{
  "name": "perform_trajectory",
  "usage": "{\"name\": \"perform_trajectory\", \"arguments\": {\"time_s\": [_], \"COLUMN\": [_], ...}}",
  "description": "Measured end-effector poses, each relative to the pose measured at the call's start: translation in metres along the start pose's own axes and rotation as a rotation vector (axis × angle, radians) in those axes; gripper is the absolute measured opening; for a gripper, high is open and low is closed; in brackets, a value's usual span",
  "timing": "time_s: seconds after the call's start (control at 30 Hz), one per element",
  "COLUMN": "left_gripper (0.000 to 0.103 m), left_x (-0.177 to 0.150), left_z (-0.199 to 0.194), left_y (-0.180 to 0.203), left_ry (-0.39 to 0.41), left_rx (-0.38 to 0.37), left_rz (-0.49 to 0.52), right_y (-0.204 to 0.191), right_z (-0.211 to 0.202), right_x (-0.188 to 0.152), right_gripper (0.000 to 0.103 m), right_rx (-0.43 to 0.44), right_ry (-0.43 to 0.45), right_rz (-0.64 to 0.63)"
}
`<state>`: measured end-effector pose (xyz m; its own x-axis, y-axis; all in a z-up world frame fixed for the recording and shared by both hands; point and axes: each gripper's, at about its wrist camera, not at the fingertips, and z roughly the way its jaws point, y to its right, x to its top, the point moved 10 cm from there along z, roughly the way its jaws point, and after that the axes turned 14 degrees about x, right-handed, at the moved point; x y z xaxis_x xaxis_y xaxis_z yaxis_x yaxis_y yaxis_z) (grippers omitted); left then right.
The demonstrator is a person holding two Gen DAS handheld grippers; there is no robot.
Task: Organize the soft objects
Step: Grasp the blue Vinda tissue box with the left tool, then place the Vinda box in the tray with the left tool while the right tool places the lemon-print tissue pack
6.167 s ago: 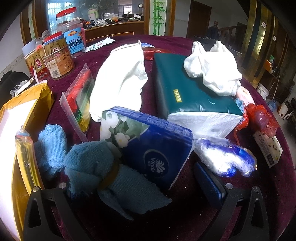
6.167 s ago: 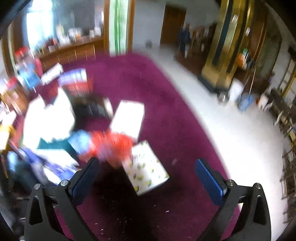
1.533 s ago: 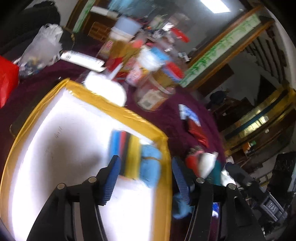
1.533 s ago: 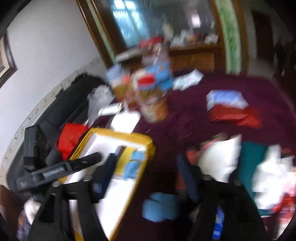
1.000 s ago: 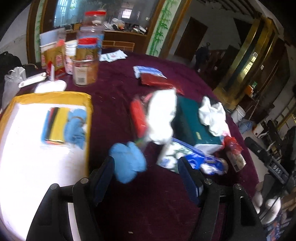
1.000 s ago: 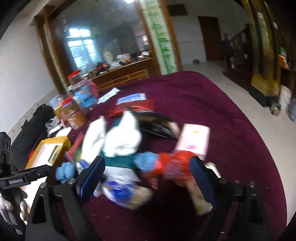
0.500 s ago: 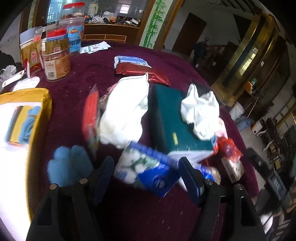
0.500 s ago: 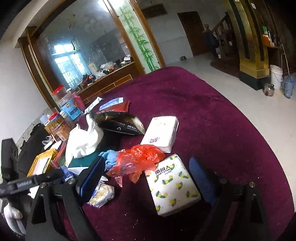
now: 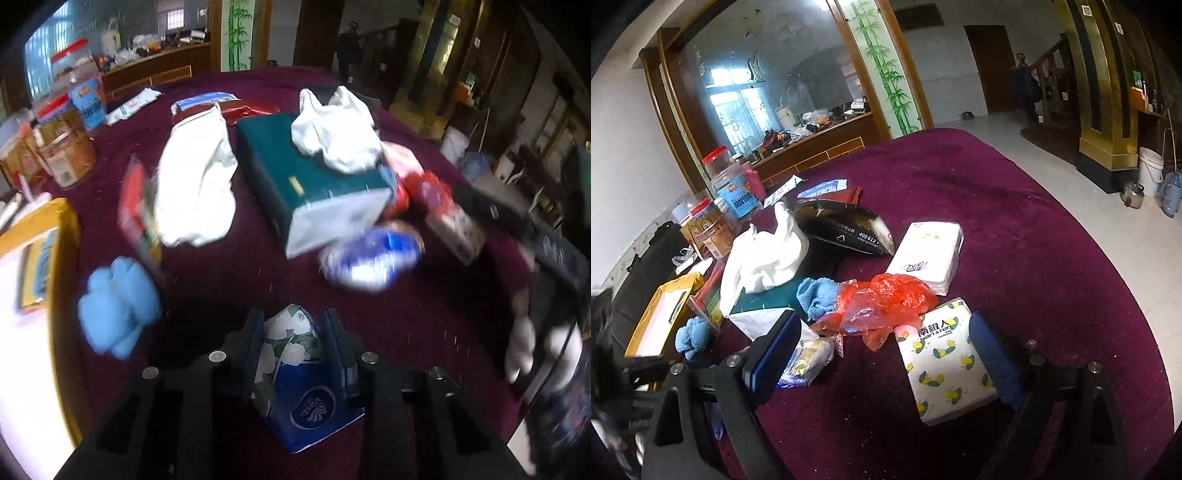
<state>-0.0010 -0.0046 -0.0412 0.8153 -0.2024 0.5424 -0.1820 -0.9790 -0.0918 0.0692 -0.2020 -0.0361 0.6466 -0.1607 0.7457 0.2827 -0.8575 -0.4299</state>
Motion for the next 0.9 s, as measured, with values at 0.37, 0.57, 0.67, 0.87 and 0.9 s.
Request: {"name": "perform_trajectory", "arguments": {"time_s": [0.37,0.57,0.67,0.87,0.9], "left_gripper": [0.087,0.058,0.058,0.058,0.058], "left_x": [-0.024,-0.024,-0.029,-0.035,-0.037], "left_z": [0.019,0.002,-0.015,-0.050,-0.055], "left_y": [0.016,0.007,-0.008,-0.031,-0.035], "left_ry": [-0.005,0.004,0.022,0.070,0.075], "left_rx": [0.140,-0.002,-0.053,-0.149,-0.156], "left_rz": [-0.063,-0.149,-0.203,-0.305,-0.324], "right_y": [0.016,0.043,0.049,0.039,0.038], "right_z": [-0.012,-0.030,-0.027,-0.002,0.003], "right_x": [0.007,0.011,0.004,-0.012,-0.014], "right_gripper": [0.092,0.092,0.092,0.092,0.092], "right_rx": [0.001,0.007,-0.004,-0.095,-0.117], "right_ry": [0.057,0.116,0.039,-0.166,-0.187], "right_rz": [0.081,0.215,0.215,0.030,0.002]}}
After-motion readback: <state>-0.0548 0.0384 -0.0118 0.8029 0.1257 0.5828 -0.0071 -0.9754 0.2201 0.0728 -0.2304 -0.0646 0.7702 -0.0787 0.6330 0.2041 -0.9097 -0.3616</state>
